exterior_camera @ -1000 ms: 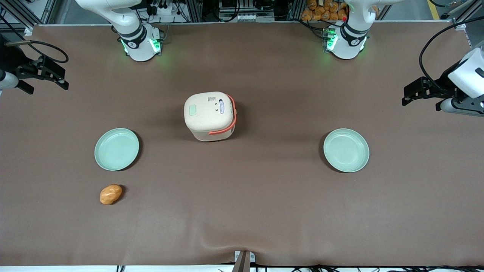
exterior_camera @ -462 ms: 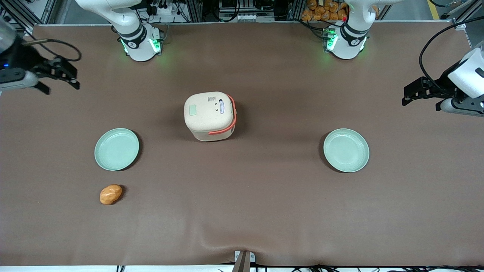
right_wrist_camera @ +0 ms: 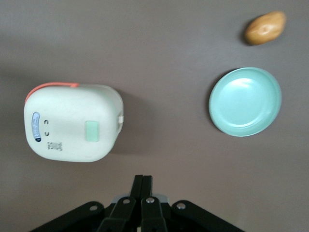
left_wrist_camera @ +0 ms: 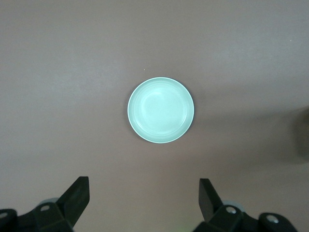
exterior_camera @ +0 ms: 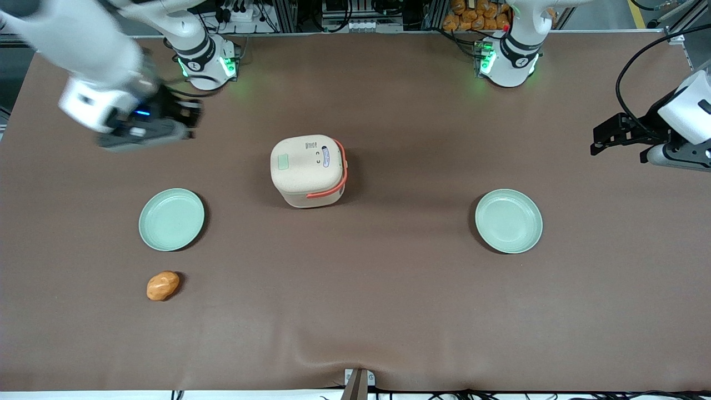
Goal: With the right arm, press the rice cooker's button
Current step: 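Move the right gripper over the white rice cooker's lid button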
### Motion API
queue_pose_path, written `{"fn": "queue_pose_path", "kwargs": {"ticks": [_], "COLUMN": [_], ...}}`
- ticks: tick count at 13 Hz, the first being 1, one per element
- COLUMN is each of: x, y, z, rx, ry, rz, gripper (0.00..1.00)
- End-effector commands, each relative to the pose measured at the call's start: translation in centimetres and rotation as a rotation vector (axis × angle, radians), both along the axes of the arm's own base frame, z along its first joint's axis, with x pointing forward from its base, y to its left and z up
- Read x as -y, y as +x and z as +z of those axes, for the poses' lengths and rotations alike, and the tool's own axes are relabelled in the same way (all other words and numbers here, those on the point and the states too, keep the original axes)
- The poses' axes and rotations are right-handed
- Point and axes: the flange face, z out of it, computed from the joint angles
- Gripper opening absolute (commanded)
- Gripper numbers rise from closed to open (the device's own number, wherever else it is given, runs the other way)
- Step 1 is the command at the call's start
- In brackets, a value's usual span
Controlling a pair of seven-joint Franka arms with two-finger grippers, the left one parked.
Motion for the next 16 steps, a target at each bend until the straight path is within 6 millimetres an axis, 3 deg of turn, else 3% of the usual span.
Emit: {"fn": "queue_pose_path", "kwargs": {"ticks": [1, 3, 9, 12, 16], "x": [-2.4, -3.5, -6.3, -8.0, -8.9], "y": [-0.8, -1.2, -0.8, -1.8, -1.3], "z": [-4.3, -7.3, -10.1, -10.6, -14.6], "rx": [-0.014, -0.018, 0.01, 0.003, -0.017], "ry": [-0.001, -0.004, 0.004, -0.012, -0.025], "rz": [0.026, 0.045, 0.105, 0.144, 0.147], "gripper": [0.0, 0.0, 0.0, 0.0, 0.0]}}
